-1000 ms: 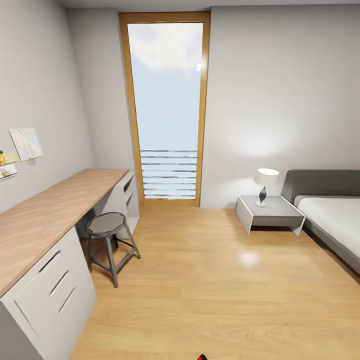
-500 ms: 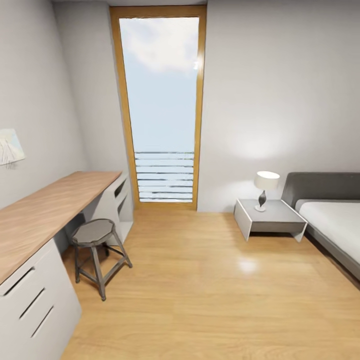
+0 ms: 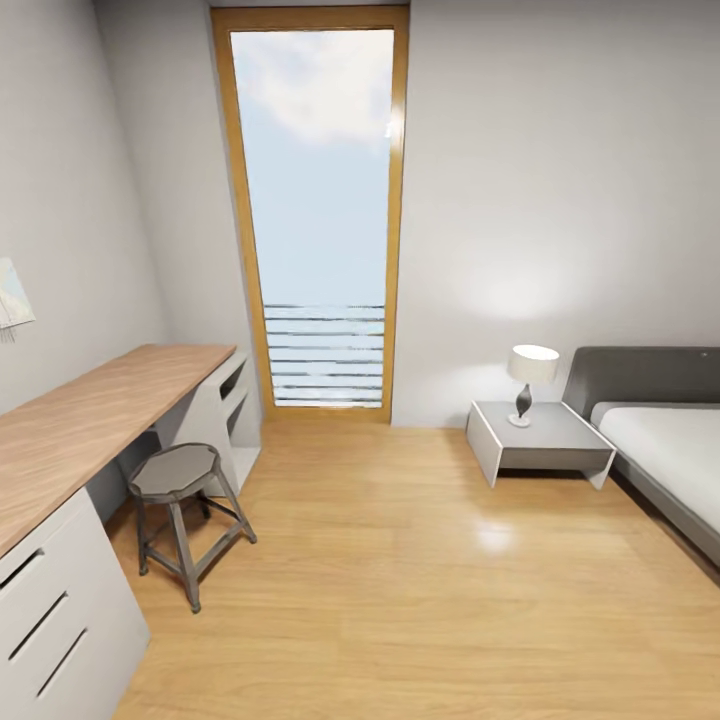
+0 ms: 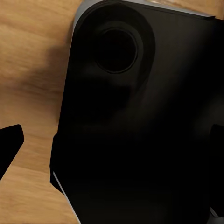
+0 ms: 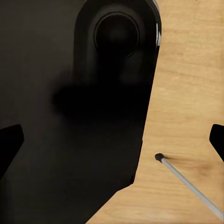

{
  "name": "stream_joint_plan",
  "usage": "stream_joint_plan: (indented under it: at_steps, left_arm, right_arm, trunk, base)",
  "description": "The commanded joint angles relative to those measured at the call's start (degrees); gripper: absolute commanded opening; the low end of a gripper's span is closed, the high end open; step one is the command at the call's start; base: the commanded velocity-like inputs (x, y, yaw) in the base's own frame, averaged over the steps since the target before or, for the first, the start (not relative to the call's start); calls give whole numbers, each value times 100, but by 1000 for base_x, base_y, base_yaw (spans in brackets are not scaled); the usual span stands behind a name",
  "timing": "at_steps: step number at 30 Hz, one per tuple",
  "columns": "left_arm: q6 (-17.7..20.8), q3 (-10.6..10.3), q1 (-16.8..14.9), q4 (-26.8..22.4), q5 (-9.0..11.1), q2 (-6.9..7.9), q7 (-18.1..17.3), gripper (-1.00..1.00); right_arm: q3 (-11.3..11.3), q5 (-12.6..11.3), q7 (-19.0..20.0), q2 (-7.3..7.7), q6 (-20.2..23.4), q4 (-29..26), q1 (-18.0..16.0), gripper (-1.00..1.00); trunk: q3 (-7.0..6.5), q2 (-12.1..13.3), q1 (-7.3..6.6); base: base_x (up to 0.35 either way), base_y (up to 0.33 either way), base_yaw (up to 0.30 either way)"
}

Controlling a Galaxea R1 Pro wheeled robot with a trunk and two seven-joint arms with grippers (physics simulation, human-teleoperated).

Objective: Attach the digital camera to the camera tripod in the bedroom.

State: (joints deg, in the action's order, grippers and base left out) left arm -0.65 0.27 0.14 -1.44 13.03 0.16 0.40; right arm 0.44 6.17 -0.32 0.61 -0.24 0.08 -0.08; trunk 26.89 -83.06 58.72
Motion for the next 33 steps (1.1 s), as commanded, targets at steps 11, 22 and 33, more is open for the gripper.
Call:
stream_joint_plan:
  at_steps: [11, 22, 33]
  left_arm:
    - [-7, -1, 2, -6, 29, -2, 4, 100]
    - [-6, 6, 3, -6, 33, 2, 4, 100]
    - [-5, 6, 2, -6, 33, 2, 4, 100]
  right_arm:
    - [0, 59, -3, -3, -3, 1, -1, 100]
    - [0, 59, -3, -2, -3, 1, -1, 100]
    - [0, 60, -3, 0, -3, 1, -1, 100]
  trunk:
    - [3, -2, 0]
    - [3, -2, 0]
    - [3, -2, 0]
  base:
    - [4, -79, 0]
    - [0, -48, 0]
    - [0, -198, 0]
